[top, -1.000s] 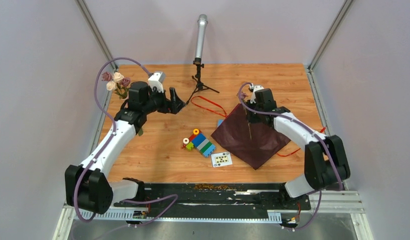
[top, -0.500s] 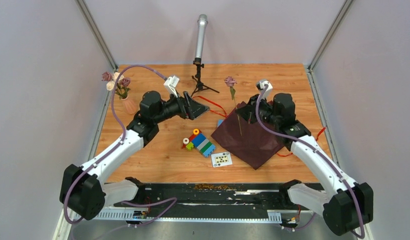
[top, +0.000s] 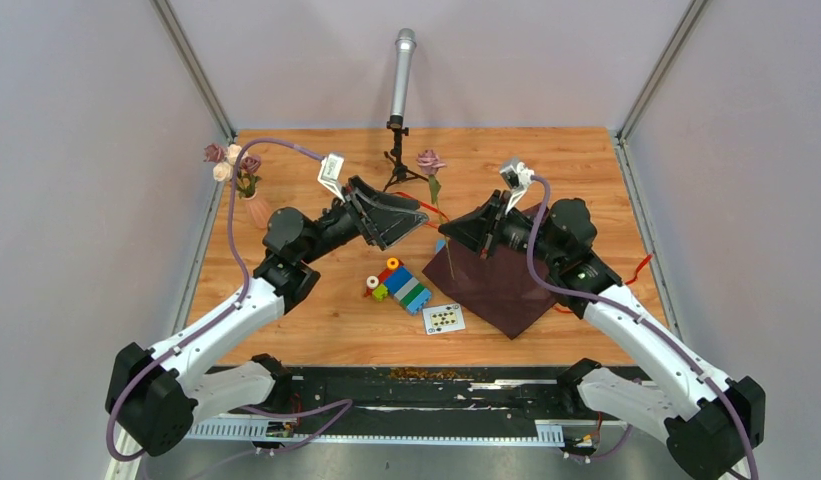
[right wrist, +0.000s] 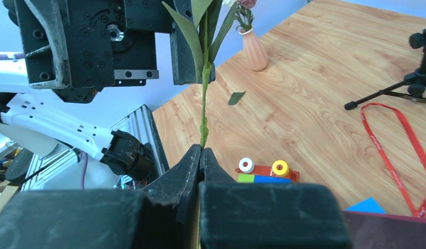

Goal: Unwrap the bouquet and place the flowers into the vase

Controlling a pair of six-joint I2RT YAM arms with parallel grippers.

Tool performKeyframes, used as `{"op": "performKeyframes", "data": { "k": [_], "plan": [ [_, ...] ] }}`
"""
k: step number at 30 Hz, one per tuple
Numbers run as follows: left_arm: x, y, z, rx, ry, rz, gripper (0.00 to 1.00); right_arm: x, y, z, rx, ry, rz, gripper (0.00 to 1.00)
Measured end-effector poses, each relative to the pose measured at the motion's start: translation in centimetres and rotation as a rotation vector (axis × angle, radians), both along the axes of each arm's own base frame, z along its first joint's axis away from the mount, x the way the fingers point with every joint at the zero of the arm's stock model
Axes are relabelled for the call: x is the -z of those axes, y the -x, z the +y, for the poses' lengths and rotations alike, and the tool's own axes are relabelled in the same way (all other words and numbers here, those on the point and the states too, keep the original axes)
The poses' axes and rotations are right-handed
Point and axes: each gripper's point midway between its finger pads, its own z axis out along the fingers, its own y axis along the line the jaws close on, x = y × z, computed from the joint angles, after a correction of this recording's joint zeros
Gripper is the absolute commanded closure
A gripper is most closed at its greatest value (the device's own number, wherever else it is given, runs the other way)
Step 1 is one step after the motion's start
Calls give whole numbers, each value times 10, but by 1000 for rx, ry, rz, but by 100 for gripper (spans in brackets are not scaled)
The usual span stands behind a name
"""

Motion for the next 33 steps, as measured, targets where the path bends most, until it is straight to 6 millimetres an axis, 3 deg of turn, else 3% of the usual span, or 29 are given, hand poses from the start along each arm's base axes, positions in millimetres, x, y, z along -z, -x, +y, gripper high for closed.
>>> {"op": "performKeyframes", "data": {
  "k": [6, 14, 26, 31, 33],
  "plan": [
    [-10, 3, -2, 23, 50, -2, 25, -6, 9, 7, -39, -18, -4, 100],
    [6, 2, -17, 69, 35, 60, 49, -13, 14, 14, -80, -25, -16, 100],
    [13, 0, -23, 85, 35, 93, 100, -10, 17, 18, -95, -20, -10, 100],
    [14, -1, -24, 84, 31, 96, 100, -10, 17, 18, -95, -19, -8, 100],
    [15, -1, -24, 84, 30, 94, 100, -9, 17, 18, -93, -18, -6, 94]
  ]
}}
